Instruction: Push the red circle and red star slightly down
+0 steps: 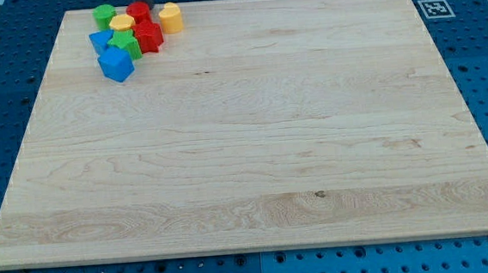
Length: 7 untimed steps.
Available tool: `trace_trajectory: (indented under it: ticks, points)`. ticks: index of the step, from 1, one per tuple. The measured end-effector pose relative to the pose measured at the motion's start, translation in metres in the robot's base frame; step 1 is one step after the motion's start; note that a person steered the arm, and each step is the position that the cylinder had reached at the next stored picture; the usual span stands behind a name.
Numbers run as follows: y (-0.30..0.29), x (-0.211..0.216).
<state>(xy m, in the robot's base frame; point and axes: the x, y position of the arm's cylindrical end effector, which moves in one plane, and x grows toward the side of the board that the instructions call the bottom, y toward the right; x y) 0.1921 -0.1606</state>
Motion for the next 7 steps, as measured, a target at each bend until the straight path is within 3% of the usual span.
trace_trajectory:
  ticks: [5,7]
  points:
    - [0.003,0.088]
    - [0.037,0.120]
